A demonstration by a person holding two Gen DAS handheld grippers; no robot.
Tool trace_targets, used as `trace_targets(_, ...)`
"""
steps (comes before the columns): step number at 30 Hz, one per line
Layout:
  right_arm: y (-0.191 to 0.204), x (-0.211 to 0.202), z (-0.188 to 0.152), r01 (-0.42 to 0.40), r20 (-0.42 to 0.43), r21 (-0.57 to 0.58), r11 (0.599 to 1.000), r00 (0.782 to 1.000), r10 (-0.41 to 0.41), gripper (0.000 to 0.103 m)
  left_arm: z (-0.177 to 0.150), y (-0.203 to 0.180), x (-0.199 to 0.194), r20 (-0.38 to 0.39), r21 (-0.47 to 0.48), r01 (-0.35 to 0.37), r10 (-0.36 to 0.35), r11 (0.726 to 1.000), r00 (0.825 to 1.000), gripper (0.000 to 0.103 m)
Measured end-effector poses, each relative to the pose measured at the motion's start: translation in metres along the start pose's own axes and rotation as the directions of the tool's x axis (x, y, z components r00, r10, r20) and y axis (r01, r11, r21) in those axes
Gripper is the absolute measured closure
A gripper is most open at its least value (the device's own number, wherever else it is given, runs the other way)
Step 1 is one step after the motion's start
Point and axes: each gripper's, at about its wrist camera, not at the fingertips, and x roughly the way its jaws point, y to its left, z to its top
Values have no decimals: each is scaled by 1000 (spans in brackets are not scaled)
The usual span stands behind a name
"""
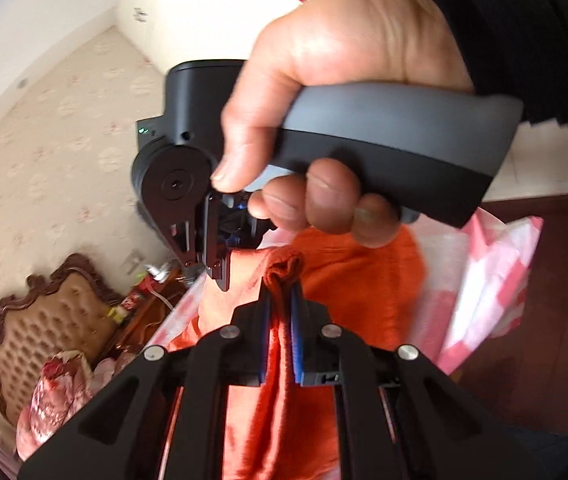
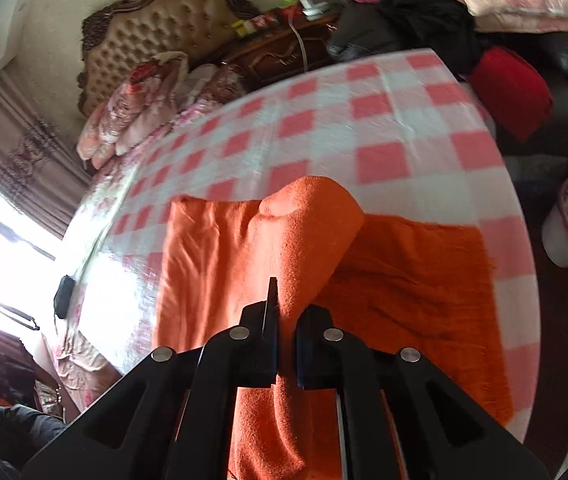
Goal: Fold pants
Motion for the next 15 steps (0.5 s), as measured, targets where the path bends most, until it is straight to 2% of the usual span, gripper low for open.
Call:
trace_targets(3,-28,18,-12,24,-29,30,999,999,-23,96,-5,-25,16,-49,36,34,-32,999,998,94)
trace_targets(6,-42,37,-21,53,-69,62,997,996,-49,81,-10,-54,17,-75,54,55,-50,997,996,94)
trace_targets(8,-42,38,-25,39,-51,57,998,998,-36,81,-11,-56,19,-78,58,50,-46,997,996,94)
trace_targets(9,-43,36,-26,32,-38,55,998,999,-30,82,-10,-58,20,-80,58,49,-44,997,996,94)
trace_targets(10,-43,35,-25,29,-29,57,998,999,-28,92,-10,-59,21,-81,59,45,-40,997,996,94)
trace_targets(15,-28,21,-26,72,20,-14,997,997,-72,97,-8,-60,20,-86,48,36,-31,998,996,94)
